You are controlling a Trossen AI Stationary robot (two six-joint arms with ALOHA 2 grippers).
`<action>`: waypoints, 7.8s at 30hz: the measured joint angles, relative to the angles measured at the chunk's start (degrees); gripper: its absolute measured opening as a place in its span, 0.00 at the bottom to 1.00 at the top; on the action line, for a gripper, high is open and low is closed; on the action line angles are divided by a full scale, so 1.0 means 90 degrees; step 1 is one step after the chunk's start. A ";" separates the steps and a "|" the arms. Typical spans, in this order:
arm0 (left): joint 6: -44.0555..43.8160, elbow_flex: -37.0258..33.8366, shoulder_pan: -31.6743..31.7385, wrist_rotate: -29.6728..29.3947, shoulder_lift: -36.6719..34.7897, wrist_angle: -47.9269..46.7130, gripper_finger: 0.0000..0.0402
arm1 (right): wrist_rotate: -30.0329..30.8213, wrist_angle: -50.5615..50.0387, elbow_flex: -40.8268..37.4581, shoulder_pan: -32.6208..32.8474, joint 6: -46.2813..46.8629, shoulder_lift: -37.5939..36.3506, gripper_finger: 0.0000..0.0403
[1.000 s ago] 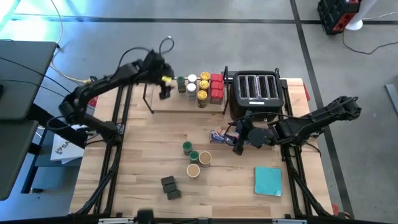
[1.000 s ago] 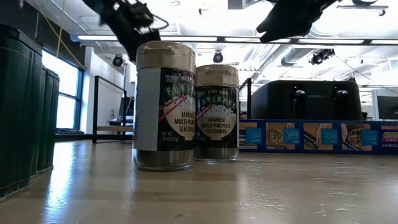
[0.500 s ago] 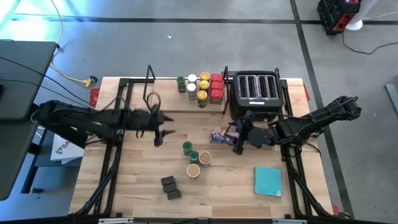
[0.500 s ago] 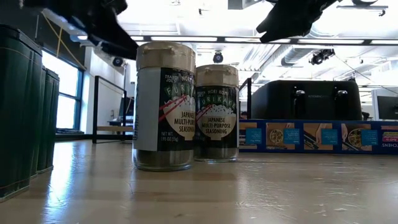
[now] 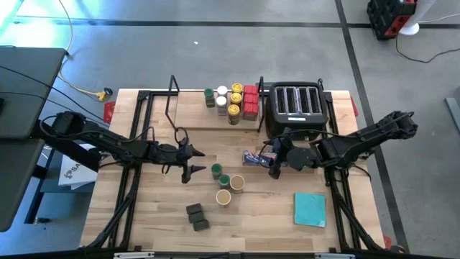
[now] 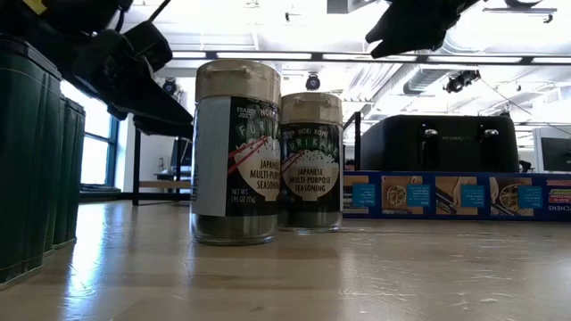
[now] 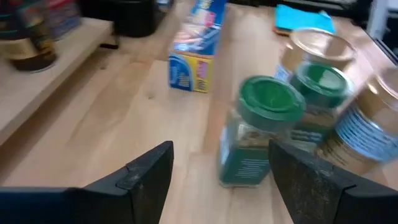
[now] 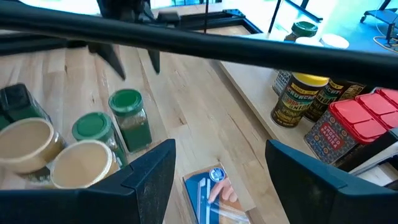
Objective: Shelf spices
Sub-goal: Put the top green seasoning bottle on the shelf aligned with the other green seasoning bottle, then put the green seasoning bottle on the shelf aligned with the other green seasoning bottles
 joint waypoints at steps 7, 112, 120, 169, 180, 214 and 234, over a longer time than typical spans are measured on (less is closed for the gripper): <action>0.0465 0.0000 -0.0002 0.0512 0.0752 0.0592 0.71 | 0.0000 0.0143 0.0000 -0.0002 0.0049 0.0000 0.60; 0.3484 0.2011 0.4874 0.1939 0.0858 -0.0400 0.63 | -0.0054 0.0135 0.0000 0.0010 -0.0048 0.0000 0.60; 0.3135 0.2013 0.4437 0.2000 0.0110 -0.1224 0.56 | -0.0049 0.0135 0.0000 0.0010 -0.0033 0.0000 0.60; 0.2427 0.2001 0.4191 0.0873 0.2117 -0.1604 0.00 | -0.0049 0.0041 0.0000 0.0010 -0.0043 0.0000 0.60; 0.2486 0.2001 0.4715 0.1005 0.2253 -0.0960 0.00 | -0.0032 -0.0017 0.0000 0.0010 -0.0045 0.0000 0.60; 0.1740 0.2008 0.1374 -0.0442 0.0478 -0.1692 0.00 | -0.0046 -0.0111 0.0000 0.0015 0.0128 0.0000 0.60; 0.1928 0.4670 0.0361 0.2680 0.2901 -0.3655 0.00 | -0.0267 0.0327 -0.0002 -0.0002 -0.0050 0.0401 0.60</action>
